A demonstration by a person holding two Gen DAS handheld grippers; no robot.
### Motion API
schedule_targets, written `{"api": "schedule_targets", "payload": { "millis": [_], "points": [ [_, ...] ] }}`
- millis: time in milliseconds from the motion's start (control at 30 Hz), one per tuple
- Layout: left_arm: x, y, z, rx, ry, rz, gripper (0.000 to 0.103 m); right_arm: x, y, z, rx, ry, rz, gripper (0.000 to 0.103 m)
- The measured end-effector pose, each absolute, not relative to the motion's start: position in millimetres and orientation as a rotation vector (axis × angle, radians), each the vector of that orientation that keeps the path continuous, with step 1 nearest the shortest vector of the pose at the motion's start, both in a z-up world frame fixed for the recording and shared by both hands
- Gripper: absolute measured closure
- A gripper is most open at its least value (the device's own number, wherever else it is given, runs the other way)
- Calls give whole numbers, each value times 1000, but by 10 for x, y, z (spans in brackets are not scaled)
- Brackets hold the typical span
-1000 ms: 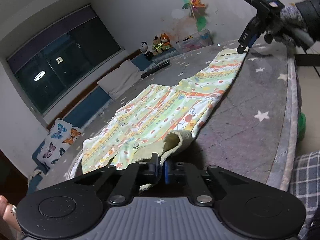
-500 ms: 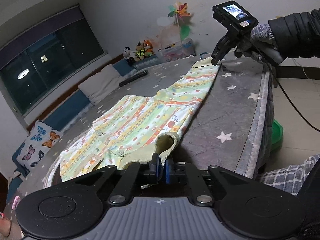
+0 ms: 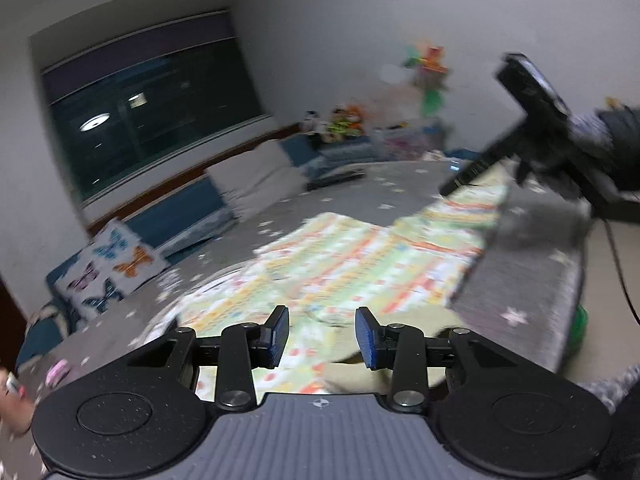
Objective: Fold clothes
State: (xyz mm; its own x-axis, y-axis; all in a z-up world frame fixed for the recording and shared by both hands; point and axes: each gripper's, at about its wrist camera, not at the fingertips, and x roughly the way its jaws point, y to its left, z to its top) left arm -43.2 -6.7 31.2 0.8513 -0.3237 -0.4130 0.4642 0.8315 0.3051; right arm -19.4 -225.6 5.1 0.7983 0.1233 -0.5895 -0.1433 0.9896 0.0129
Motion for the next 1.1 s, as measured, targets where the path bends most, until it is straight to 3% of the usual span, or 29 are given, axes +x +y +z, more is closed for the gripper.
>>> {"api": "schedule_targets", "payload": {
  "millis": [367,600,1100],
  "points": [
    [369,141,47,273,560,-268,73,-37,-1076,11,-121,665,490,67],
    [683,327,-178,212,666,-208,73,61,-654,-118,-132,685,593,70],
    [602,1309,-81,91,638,177,70,86,-497,-311,-163,733,632,69]
  ]
}}
